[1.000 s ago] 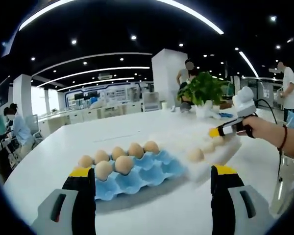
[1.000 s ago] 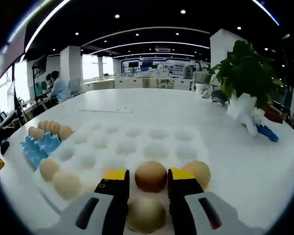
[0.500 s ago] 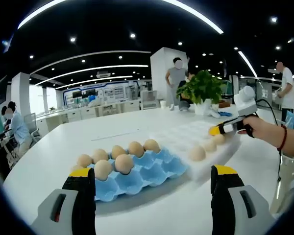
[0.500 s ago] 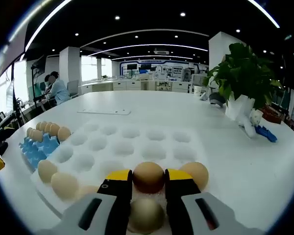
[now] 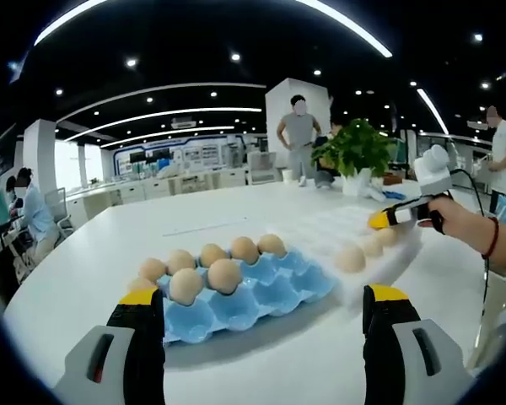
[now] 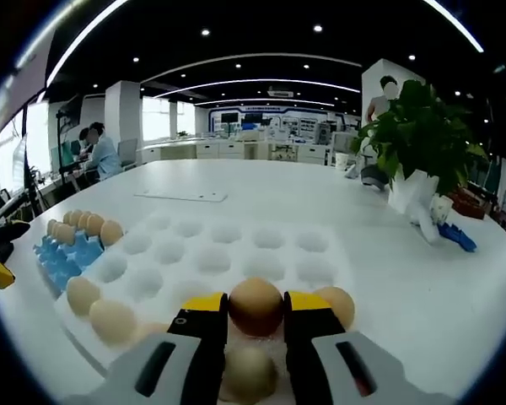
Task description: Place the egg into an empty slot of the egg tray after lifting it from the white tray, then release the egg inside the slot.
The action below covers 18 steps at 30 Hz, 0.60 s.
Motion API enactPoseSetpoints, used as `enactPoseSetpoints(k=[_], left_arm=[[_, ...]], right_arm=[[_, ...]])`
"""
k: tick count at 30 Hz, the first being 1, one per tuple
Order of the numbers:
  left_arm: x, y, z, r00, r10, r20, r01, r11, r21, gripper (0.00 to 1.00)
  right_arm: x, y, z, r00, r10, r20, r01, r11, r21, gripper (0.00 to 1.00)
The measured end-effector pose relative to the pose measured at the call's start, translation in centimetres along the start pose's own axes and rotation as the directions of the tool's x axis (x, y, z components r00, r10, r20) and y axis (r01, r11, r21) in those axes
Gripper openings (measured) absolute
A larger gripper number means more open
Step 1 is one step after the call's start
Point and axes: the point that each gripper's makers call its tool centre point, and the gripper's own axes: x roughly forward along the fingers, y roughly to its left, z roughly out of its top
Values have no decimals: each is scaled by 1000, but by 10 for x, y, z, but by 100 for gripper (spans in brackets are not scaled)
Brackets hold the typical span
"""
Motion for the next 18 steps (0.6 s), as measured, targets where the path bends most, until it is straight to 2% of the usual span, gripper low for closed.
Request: enactPoseSetpoints(k=[12, 18], left_arm=[[1, -9, 0, 1000, -16, -5, 16, 1000, 25, 100], [-7, -6, -3, 1000, 0, 8, 0, 1000, -15, 100]], right_arm=[[-15, 0, 7, 999, -18, 39, 19, 999, -30, 27], [-20, 1, 10, 998, -20, 52, 22, 999, -35, 27]])
